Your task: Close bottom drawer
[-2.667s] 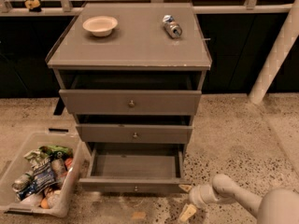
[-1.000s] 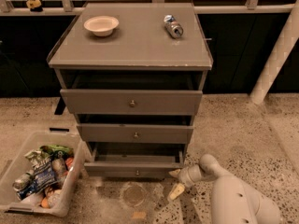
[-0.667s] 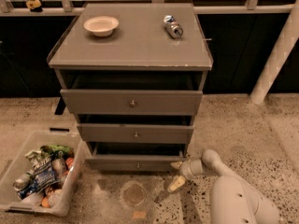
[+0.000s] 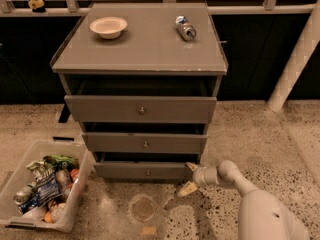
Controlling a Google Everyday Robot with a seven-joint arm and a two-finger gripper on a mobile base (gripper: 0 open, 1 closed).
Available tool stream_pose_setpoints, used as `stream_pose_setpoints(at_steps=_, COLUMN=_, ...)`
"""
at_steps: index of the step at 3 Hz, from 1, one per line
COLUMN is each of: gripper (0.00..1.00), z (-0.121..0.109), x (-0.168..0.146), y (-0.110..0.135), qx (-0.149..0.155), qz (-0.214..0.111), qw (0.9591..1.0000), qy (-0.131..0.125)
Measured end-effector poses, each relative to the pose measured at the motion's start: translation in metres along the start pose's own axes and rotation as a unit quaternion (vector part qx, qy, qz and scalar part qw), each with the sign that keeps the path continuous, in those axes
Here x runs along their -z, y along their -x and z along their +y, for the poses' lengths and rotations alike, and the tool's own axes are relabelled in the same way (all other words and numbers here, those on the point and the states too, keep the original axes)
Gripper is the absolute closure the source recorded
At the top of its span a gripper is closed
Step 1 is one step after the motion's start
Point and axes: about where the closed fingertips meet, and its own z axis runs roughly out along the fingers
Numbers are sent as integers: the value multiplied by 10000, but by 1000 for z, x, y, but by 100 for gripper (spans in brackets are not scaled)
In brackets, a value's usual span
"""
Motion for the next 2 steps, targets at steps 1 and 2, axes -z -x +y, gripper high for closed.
stream_pose_setpoints(at_steps=1, gripper=0, z=3, x=-2, y=2, qx=32, qz=-14, qw=10000, qy=26)
stream_pose_setpoints(at_steps=2, gripper=0, z=18, x=-1, y=6, qx=192, qz=36, qw=9998, qy=37)
